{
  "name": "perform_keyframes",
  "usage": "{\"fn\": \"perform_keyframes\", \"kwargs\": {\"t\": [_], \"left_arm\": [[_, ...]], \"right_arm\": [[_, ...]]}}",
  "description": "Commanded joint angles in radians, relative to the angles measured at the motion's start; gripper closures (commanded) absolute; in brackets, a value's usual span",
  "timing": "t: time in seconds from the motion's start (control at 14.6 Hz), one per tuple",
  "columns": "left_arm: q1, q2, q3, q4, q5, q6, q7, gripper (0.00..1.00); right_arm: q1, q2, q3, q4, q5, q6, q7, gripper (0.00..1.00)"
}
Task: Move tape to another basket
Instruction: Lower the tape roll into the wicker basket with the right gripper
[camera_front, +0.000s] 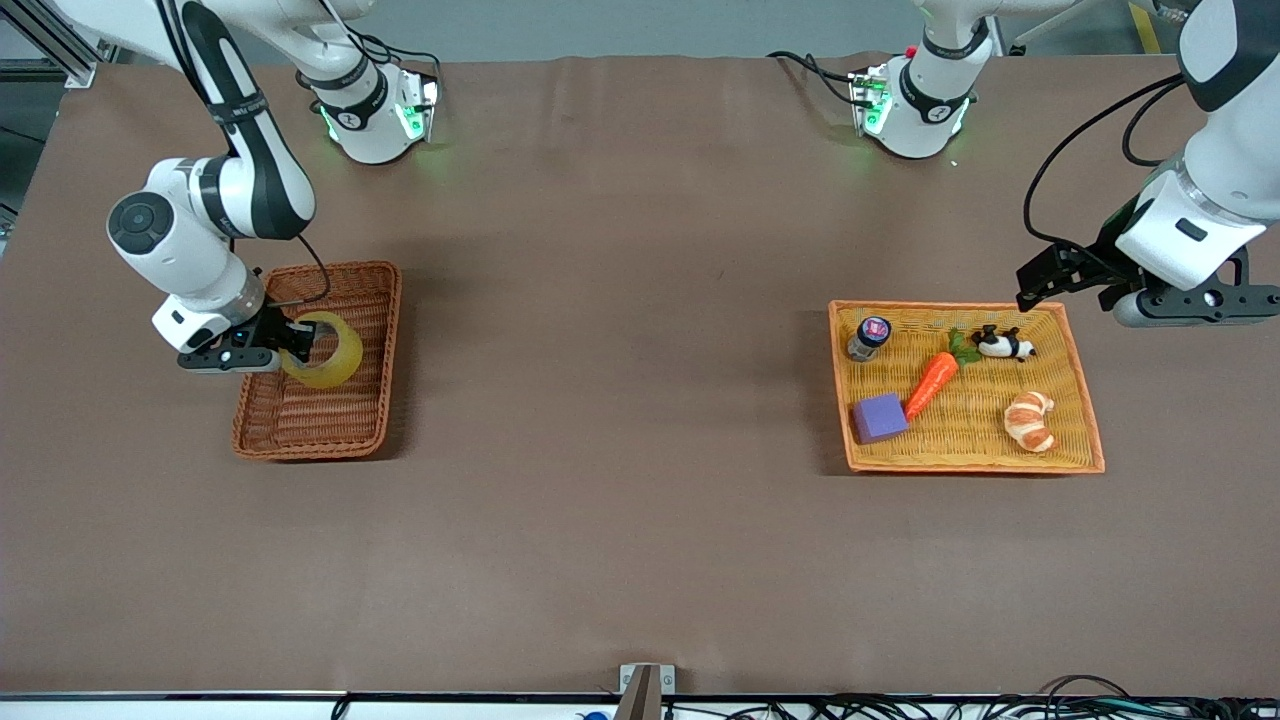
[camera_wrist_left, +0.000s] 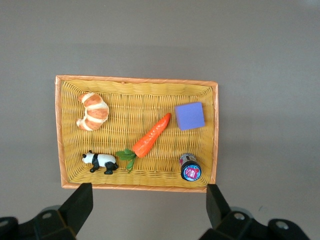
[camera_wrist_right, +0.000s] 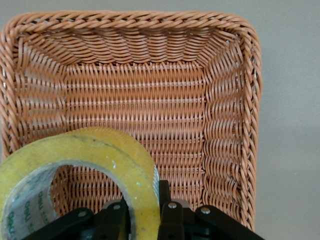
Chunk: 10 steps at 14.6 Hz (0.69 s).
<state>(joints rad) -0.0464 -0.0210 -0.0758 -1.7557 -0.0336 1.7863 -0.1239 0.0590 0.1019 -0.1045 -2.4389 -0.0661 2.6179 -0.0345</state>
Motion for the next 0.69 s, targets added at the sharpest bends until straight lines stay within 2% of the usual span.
{"fn": "perform_keyframes", "kwargs": {"t": [0.0,0.41,0.55,0.62], "left_arm": [[0.014,0.007,-0.010,0.016,-0.009,0.005,0.000,0.00],[0.013,0.015,-0.010,0.019,-0.008,0.007,-0.002,0.00],[0.013,0.022,-0.010,0.031,-0.008,0.005,0.000,0.00],[0.013,0.023,-0.010,0.032,-0.008,0.005,0.000,0.00]], "right_arm": [[-0.022,0.004,0.012,-0.020,-0.009,0.039,-0.013,0.96],[-0.027,0.067,0.012,-0.023,-0.009,0.042,-0.016,0.92],[-0.027,0.100,0.011,-0.023,-0.009,0.082,-0.016,0.85],[-0.028,0.125,0.011,-0.020,-0.009,0.086,-0.016,0.76]]}}
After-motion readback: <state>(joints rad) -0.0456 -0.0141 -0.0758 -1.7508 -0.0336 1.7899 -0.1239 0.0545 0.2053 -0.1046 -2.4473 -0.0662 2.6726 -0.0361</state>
